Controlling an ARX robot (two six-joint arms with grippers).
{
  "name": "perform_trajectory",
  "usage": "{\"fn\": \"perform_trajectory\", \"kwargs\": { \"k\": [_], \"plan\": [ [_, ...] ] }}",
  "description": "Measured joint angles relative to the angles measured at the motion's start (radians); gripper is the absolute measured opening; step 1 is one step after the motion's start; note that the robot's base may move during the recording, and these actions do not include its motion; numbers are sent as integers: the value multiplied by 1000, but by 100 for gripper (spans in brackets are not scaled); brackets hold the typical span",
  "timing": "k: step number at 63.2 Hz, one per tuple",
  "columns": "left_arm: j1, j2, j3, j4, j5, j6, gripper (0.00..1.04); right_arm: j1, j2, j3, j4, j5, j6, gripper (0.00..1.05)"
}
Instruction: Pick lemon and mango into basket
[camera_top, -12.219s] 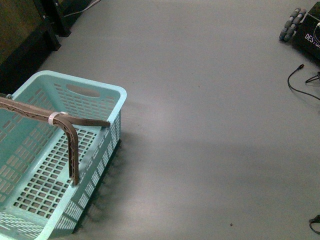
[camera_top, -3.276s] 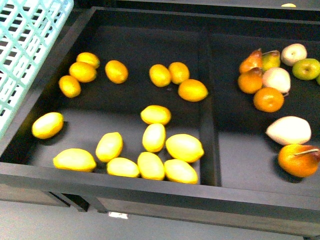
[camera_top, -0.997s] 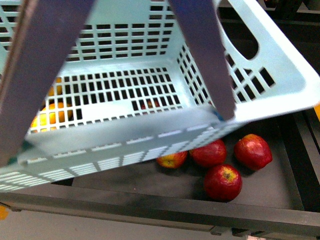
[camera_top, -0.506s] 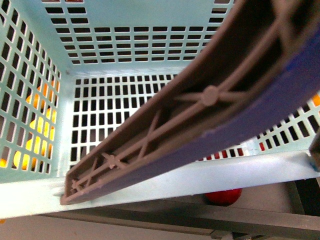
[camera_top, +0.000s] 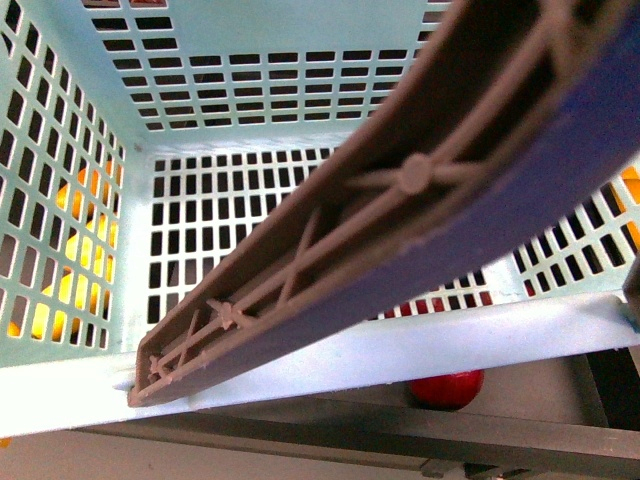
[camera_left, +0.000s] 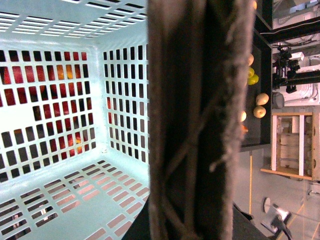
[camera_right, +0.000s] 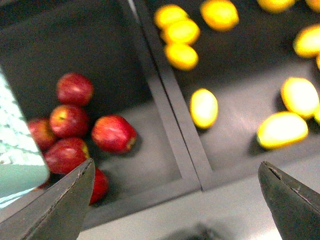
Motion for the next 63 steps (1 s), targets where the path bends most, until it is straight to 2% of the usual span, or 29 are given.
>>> {"fn": "perform_trajectory", "kwargs": {
  "k": [7,8,13,17,25,30,43,51,63],
  "plan": [
    [1,0,0,0,-2,-4,5,-170,133,6,122,-69,-11,96],
    [1,0,0,0,-2,-3,5,-223,179,10,174,-88,-23,96],
    [1,0,0,0,-1,0,5,-356,350,30,337,-130,-78,96],
    [1,0,0,0,0,-2,5,-437,533,55,504,-126,-131,96],
    [0,0,0,0,0,-2,5,-500,859,156,732,-113,-167,96],
    [0,0,0,0,-1,-2,5,-514,1094,274,803,-118,-174,96],
    [0,0,0,0,-1,-2,5,-538,1439,536,804,-68,-214,96],
    [0,0,0,0,-1,-1,5,-574,1641,761,718,-47,-219,96],
    [0,0,0,0,-1,-1,5,-593,1833,1012,586,-55,-145,96]
  ]
}}
